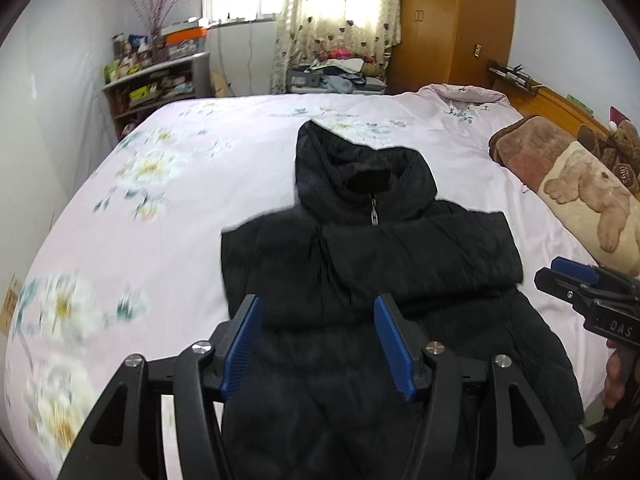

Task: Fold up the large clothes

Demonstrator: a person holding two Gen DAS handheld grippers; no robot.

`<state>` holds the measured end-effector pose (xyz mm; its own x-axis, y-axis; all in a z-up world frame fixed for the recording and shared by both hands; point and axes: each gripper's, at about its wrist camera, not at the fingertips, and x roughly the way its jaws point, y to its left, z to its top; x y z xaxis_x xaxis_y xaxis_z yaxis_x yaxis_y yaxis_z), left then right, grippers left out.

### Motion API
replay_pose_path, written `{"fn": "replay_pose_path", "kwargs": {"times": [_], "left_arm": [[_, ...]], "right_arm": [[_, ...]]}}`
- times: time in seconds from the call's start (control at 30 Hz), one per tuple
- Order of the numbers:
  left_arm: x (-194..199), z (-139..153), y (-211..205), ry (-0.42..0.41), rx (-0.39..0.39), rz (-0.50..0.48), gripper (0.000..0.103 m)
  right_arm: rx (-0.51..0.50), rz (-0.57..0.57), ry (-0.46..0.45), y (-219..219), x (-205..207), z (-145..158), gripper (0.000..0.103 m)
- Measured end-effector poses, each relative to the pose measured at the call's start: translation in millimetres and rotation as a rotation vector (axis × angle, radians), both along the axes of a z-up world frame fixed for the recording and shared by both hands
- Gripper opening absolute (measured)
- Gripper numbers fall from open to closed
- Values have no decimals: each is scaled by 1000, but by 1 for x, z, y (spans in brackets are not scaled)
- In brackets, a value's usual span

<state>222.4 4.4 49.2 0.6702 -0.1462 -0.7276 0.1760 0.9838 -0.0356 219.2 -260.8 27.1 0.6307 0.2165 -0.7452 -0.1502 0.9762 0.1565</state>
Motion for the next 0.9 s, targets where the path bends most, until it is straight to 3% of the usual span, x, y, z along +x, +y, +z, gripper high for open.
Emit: {"fn": "replay_pose_path", "kwargs": {"times": [0.33,0.57,0.87,0.9], "left_arm": [[157,-24,-11,35,-35,-23,64],[258,-65,-20,90,-28,-1,68],[336,-116,-36,152,-65,34,68],[342,-120,-41,161,-57,30,61]], "right_arm": [[-5,-16,13,-30,149,-16,58],[-9,-70,92,-58,253,-58,58],[5,-131,178,-74,346,-105,58],[9,-137,194,-74,352,-110,56]]}}
